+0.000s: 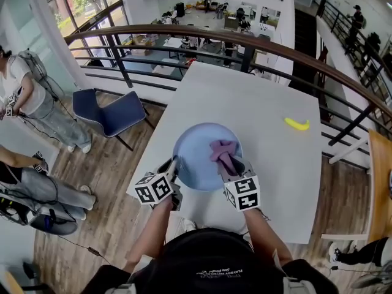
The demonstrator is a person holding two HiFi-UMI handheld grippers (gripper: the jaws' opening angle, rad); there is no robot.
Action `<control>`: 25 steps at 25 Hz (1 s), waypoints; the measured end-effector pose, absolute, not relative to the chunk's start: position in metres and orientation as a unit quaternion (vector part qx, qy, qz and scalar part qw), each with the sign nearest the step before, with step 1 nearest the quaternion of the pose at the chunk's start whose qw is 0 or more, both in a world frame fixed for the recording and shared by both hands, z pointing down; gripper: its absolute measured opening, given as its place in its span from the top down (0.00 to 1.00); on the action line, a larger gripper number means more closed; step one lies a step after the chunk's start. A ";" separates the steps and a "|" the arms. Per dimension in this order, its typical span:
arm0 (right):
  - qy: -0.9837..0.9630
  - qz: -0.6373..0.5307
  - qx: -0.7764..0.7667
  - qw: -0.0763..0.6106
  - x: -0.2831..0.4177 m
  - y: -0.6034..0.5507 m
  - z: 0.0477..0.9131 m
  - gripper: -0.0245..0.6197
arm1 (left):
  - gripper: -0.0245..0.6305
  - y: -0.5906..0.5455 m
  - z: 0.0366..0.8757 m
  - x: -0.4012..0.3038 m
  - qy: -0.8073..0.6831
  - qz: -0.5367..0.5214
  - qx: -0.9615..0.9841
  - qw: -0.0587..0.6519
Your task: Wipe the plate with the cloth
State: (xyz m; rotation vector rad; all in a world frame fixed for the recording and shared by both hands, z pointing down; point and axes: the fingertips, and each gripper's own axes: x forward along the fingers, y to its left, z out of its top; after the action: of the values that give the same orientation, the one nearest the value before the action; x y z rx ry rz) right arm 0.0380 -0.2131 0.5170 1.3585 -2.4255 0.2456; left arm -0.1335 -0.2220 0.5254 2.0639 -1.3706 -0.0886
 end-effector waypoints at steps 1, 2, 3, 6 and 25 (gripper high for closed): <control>-0.857 0.085 0.480 0.166 0.038 -0.213 0.513 0.78 | 0.91 -0.222 0.528 -0.134 -0.521 -0.034 0.786 0.333; -0.858 0.082 0.481 0.158 0.038 -0.213 0.508 0.78 | 0.91 -0.222 0.531 -0.135 -0.518 -0.034 0.783 0.342; -0.859 0.079 0.483 0.152 0.038 -0.213 0.505 0.78 | 0.91 -0.222 0.536 -0.135 -0.516 -0.035 0.780 0.353; -0.857 0.075 0.488 0.147 0.042 -0.210 0.503 0.78 | 0.91 -0.217 0.559 -0.131 -0.501 -0.035 0.768 0.396; -0.828 0.120 0.514 0.189 0.087 -0.186 0.558 0.78 | 0.91 -0.184 0.681 -0.092 -0.468 0.066 0.741 0.476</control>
State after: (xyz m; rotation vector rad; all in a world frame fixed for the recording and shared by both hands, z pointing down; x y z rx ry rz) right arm 0.0869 -0.1858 0.5583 1.4442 -2.3298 0.3365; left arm -0.0923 -0.1838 0.6813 1.8118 -1.1442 0.1605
